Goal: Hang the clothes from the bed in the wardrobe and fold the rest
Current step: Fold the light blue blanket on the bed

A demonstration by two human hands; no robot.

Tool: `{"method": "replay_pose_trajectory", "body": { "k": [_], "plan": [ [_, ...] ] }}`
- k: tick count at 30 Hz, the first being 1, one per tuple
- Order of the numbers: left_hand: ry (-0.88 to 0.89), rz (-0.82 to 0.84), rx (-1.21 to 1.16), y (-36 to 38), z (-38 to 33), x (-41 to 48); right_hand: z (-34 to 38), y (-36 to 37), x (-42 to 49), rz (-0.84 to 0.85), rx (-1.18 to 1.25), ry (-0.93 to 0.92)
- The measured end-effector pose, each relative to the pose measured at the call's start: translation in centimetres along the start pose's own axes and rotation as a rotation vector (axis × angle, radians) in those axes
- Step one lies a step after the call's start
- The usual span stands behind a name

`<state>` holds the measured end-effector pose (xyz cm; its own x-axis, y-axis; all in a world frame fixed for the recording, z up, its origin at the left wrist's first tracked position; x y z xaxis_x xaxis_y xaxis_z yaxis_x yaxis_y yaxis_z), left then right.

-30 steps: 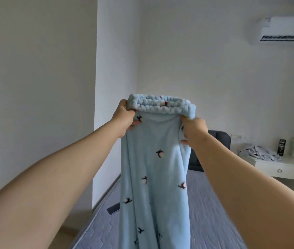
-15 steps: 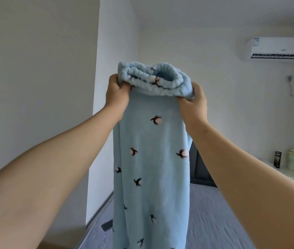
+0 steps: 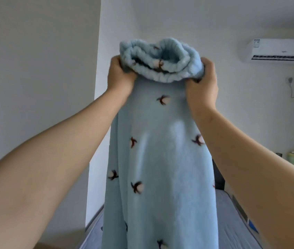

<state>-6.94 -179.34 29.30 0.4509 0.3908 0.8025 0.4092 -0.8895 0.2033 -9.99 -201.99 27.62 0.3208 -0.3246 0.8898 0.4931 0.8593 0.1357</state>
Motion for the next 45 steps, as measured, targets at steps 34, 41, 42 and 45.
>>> {"method": "replay_pose_trajectory", "body": {
  "k": [34,41,42,45],
  "plan": [
    [-0.874,0.375,0.136,4.6,24.1,-12.4,-22.1,2.0,-12.4,0.114,0.017,0.714],
    [-1.002,0.352,0.149,5.1,28.7,-14.4,-26.5,1.9,-14.8,0.098,-0.021,0.770],
    [-1.041,0.363,0.155,4.8,29.3,-15.0,-27.1,1.8,-15.3,0.115,-0.043,0.795],
    [-1.099,0.368,0.212,3.8,31.0,-16.2,-28.5,1.7,-16.6,0.154,-0.078,0.876]
  ]
}}
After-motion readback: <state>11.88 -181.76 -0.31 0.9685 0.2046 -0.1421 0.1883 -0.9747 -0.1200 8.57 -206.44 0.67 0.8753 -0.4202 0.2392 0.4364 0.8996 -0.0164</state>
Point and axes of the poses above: each hand's wrist, its own x-axis towards the middle knuckle, its own y-axis out of the palm, z = x × y, the point moved 7 cm from there along x, towards the middle knuckle, and after that the axes turned 1 degree about -y, right-handed, at the moved point
